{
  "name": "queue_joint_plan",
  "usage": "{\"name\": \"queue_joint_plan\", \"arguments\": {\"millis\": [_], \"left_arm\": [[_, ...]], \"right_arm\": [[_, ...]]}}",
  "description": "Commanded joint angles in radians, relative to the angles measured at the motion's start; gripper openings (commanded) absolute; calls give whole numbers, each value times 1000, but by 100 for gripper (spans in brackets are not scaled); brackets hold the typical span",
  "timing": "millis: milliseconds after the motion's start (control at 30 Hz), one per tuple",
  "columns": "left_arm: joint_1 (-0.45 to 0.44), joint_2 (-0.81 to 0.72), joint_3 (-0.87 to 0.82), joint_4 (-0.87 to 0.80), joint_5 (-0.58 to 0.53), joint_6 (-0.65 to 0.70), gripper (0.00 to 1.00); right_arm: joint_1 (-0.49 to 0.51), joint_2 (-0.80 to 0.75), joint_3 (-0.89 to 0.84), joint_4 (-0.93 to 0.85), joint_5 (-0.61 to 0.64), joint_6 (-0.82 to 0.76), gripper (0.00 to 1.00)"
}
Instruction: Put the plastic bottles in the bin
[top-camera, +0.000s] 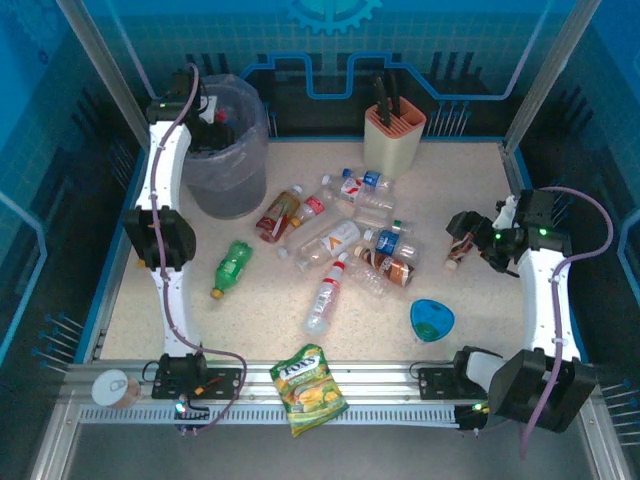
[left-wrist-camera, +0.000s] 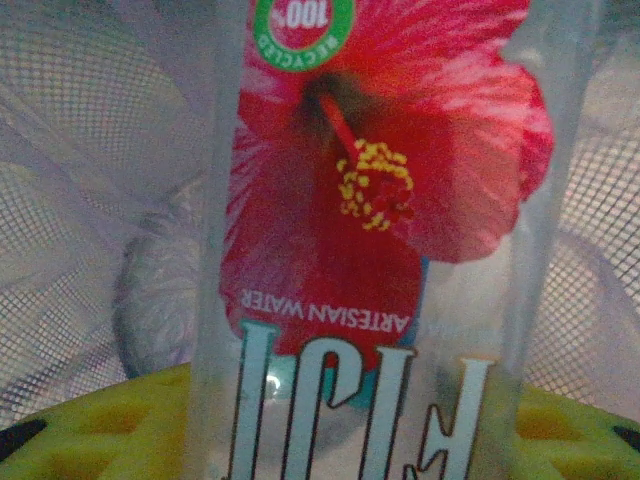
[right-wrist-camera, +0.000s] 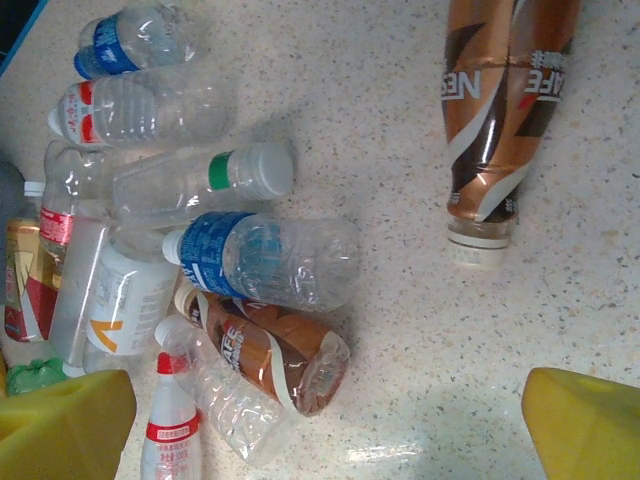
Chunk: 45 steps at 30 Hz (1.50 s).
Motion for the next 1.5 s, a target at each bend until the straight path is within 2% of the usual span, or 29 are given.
{"name": "queue_joint_plan", "arguments": {"millis": [0,167,400,667,800,967,1067,1167,1333,1467], "left_arm": [[3,-9,-22,-19,30,26,63],[1,-17,-23,-23,34,33,76],[0,-31,-24,-32,49,45,88],[-1,-142,-21,-16,44,65,94],[-2,-216,1,-28,65,76,99],[-12,-335,-19,-49,62,75,99],[-52,-455,-127,-18,42,74,99],[-137,-593,-299,39,7,62,99],[-255,-826,-719,236,68,-89,98],[-352,-931,-966,353,108,-193,97]], "right_arm": [[-33,36,-17,9,-15,-18,100],[-40,96,-11,41,14,-5,100],[-41,180,4,112,70,7,100],[-55,377,108,154,194,42,100],[-72,476,144,216,213,69,100],[-71,616,236,248,188,83,100],[-66,693,303,249,170,72,100],[-59,761,366,248,165,67,100],[-44,865,456,238,133,77,100],[-19,910,499,217,144,71,99]]}}
